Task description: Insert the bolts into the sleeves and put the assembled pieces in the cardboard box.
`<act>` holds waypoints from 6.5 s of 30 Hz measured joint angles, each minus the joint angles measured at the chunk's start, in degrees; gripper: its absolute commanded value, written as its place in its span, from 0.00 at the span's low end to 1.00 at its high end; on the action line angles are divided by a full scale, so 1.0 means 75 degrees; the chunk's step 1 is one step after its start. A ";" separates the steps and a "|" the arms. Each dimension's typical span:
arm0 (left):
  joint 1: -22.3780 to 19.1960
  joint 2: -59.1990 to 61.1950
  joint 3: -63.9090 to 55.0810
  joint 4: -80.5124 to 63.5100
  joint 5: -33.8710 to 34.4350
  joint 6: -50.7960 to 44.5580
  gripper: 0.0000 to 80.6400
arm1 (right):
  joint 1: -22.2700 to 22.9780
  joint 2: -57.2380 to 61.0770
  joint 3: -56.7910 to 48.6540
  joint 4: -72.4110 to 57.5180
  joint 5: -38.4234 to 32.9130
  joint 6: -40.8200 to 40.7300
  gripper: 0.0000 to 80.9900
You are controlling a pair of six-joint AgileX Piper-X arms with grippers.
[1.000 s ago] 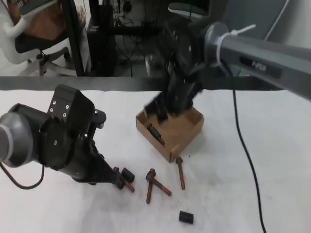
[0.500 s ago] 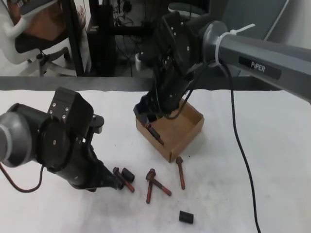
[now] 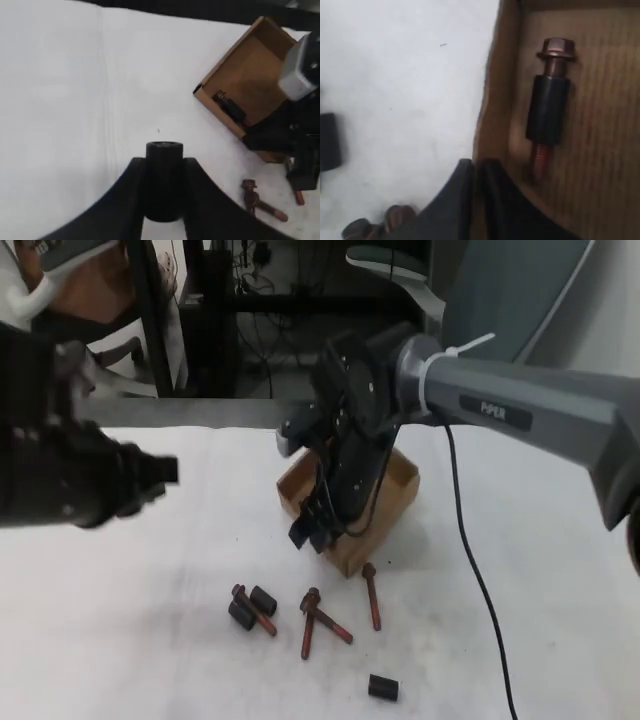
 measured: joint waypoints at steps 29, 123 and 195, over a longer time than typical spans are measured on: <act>0.0113 -0.1361 0.0000 -0.0854 0.0299 -0.0547 0.02 | 0.0252 -0.0523 0.0008 0.0388 0.0634 -0.5050 0.01; -0.4352 -0.1178 0.3171 -0.5521 -0.1098 0.0018 0.02 | 0.1096 -0.6170 0.4409 -0.3964 0.0616 0.2334 0.01; -0.4621 -0.1178 0.3200 -0.5853 -0.2174 -0.0059 0.02 | 0.1578 -0.6437 0.5406 -0.5473 0.0549 0.2777 0.01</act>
